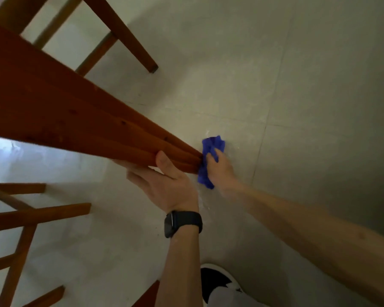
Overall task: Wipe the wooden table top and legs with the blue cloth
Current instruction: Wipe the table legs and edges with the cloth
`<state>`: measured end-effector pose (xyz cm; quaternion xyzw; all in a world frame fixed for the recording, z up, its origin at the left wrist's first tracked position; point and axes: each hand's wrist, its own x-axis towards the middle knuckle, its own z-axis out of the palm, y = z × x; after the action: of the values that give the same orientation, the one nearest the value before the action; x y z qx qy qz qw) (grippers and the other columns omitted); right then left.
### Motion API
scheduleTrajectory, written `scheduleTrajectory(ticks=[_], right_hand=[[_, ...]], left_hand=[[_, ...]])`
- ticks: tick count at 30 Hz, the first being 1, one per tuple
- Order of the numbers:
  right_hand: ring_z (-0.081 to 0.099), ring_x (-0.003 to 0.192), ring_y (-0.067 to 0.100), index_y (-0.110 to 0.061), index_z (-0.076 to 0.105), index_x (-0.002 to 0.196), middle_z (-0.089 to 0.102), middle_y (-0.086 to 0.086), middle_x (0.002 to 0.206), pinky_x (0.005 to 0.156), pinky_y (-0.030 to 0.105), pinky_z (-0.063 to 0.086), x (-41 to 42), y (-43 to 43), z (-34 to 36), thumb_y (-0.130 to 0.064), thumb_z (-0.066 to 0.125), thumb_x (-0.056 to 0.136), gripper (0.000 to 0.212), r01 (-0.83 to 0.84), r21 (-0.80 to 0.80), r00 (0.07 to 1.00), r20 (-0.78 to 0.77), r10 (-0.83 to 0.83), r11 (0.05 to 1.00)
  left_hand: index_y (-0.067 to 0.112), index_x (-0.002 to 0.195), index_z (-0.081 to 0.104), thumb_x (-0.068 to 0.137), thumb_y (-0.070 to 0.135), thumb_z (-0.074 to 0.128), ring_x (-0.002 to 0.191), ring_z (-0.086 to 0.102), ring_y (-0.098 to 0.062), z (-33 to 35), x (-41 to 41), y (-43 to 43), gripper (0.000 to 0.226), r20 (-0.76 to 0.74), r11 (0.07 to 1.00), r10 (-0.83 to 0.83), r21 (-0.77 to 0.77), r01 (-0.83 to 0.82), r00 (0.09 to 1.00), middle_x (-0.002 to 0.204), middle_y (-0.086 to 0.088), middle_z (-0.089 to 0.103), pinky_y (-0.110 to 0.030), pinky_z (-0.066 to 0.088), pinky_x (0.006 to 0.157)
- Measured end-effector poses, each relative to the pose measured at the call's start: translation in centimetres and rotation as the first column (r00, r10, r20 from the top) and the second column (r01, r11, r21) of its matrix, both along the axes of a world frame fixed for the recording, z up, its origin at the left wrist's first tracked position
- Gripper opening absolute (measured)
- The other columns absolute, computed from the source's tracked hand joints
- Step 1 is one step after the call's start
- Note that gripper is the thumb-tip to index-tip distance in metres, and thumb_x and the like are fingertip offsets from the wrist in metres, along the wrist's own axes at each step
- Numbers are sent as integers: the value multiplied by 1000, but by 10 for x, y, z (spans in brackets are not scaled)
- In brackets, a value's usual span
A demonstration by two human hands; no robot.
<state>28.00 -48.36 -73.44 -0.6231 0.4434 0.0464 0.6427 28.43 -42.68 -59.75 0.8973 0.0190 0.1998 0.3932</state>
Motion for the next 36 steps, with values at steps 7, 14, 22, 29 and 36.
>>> scheduleTrajectory(ticks=[7,14,22,29,36], right_hand=[[58,114,29,-17,52,137,61,11,129,91,31,44,-58,50,20,-31,42,105,36,-133,116,990,-35,138,984],[62,101,31,-22,48,137,61,9,116,94,49,52,-2,41,58,-26,47,100,37,270,394,963,-93,-254,878],[66,70,26,-5,57,122,67,14,83,58,30,53,-42,10,130,-13,46,99,27,245,515,965,-53,-255,822],[55,122,25,-36,41,145,53,1,139,105,49,45,-38,33,233,-20,47,102,46,111,336,947,251,-202,935],[39,130,0,-43,20,153,33,-24,144,110,26,34,-66,17,318,-46,39,101,56,-296,-112,681,672,292,949]], left_hand=[[18,156,0,91,71,26,112,57,-20,4,-1,15,87,-29,994,-101,27,102,994,141,-8,39,-25,46,81],[44,151,-12,97,58,42,127,53,-21,30,-15,20,77,-173,990,-142,-28,140,975,156,2,29,-31,44,94],[44,153,6,100,45,48,127,51,-17,69,-34,40,68,-564,991,-135,-92,101,814,147,4,48,-34,41,103],[31,145,40,94,53,53,113,57,-17,134,-44,42,57,-727,932,-298,-362,22,619,125,12,58,-36,46,98],[33,127,60,75,61,64,110,64,-20,212,-42,44,59,-484,593,-483,-794,-134,730,124,2,66,-36,58,79]])
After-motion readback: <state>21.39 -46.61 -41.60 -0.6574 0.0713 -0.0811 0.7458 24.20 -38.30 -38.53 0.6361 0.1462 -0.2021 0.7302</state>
